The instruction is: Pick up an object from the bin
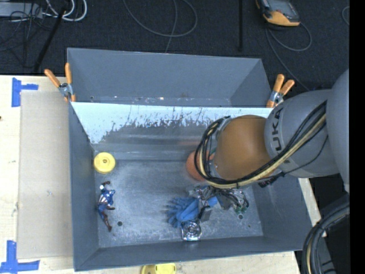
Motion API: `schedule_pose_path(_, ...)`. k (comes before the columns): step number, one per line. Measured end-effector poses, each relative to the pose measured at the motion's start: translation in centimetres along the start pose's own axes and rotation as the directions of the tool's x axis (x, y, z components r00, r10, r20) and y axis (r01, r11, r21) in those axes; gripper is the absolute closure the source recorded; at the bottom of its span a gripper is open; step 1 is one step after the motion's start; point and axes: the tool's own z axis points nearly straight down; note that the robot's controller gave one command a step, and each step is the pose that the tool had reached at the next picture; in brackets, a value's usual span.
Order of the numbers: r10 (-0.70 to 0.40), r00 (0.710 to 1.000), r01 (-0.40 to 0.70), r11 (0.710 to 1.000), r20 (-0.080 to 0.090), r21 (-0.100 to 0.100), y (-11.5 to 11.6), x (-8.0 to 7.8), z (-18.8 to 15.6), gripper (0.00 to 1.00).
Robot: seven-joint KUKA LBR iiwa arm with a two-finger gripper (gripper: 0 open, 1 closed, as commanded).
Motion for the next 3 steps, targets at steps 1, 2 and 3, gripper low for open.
schedule_pose_path(1, 0.001, 1.0, -0.001, 1.0, 0.0, 0.0, 0.0, 0.0, 0.0, 1.0)
schedule_pose_path(2, 0.002, 1.0, -0.002, 1.0, 0.0, 0.0, 0.0, 0.0, 0.0, 1.0)
schedule_pose_path(3, 0.003, 1.0, -0.003, 1.0, 0.0, 0.0, 0.0, 0.0, 0.0, 1.0)
